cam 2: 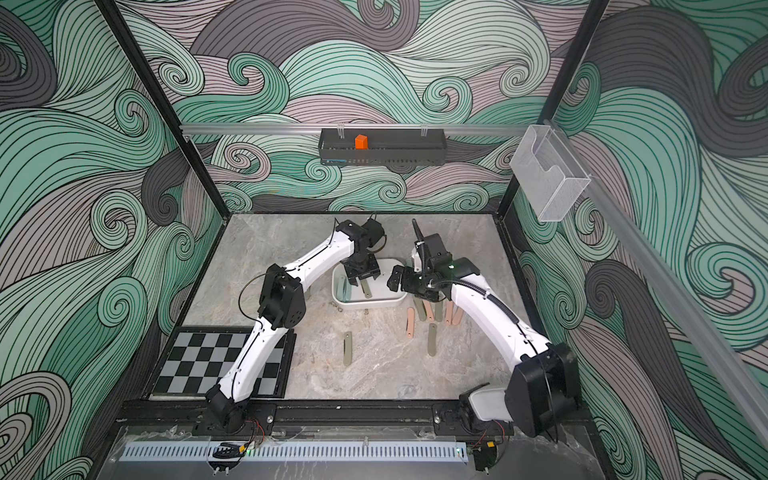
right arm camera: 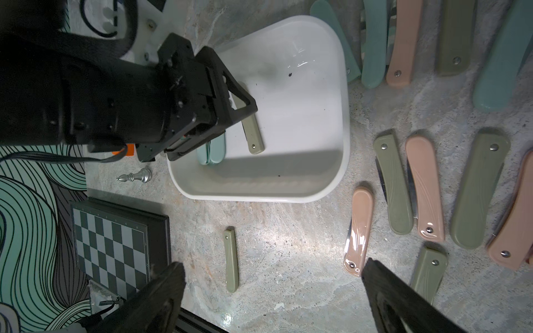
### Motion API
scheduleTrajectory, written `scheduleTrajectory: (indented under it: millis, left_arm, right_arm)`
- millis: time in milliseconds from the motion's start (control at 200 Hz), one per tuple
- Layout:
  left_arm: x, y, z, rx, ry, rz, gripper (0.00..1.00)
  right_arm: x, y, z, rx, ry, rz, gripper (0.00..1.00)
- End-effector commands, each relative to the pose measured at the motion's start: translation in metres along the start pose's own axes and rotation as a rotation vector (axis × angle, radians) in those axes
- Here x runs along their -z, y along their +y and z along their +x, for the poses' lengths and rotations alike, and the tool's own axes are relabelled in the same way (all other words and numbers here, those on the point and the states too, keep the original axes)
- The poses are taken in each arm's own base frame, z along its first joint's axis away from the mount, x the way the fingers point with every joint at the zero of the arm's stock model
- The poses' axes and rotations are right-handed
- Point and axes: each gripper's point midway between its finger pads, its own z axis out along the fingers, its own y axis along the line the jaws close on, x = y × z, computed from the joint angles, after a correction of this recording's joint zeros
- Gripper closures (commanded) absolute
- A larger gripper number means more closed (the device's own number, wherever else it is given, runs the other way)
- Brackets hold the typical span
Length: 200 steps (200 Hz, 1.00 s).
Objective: Take the fruit knife out of the storage box
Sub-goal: Pick up the fruit knife from the storage box.
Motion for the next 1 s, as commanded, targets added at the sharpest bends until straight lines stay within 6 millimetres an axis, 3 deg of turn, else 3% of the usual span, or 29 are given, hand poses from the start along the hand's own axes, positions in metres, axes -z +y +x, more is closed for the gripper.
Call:
scheduleTrajectory:
  millis: [0, 600, 680, 870, 945, 996]
  left_arm:
    - [-0.008, 0.006, 0.006, -0.021, 0.013, -0.049, 0.38]
    - [-0.062, 0.018, 0.009, -0.063, 0.033, -0.092, 0.46]
    - [-0.064, 0.019, 0.009, -0.069, 0.03, -0.095, 0.52]
    - [-0.064, 0.017, 0.007, -0.081, 0.019, -0.089, 0.79]
    - [-0.063, 0.016, 0.006, -0.083, 0.015, -0.083, 0.99]
    - [-0.063, 0.015, 0.006, -0.083, 0.015, -0.081, 1.0]
  right_arm:
    - [0.006, -0.006, 0.0, -0.009, -0.02, 0.004, 0.02]
    - [0.011, -0.026, 0.007, -0.03, -0.014, 0.005, 0.02]
    - [0.01, -0.026, 0.006, -0.032, -0.012, 0.003, 0.02]
    - [0.008, -0.026, 0.005, -0.032, -0.003, 0.0, 0.02]
    - [0.008, -0.025, 0.003, -0.028, -0.003, -0.006, 0.02]
    - [0.008, -0.024, 0.003, -0.025, -0.002, -0.008, 0.02]
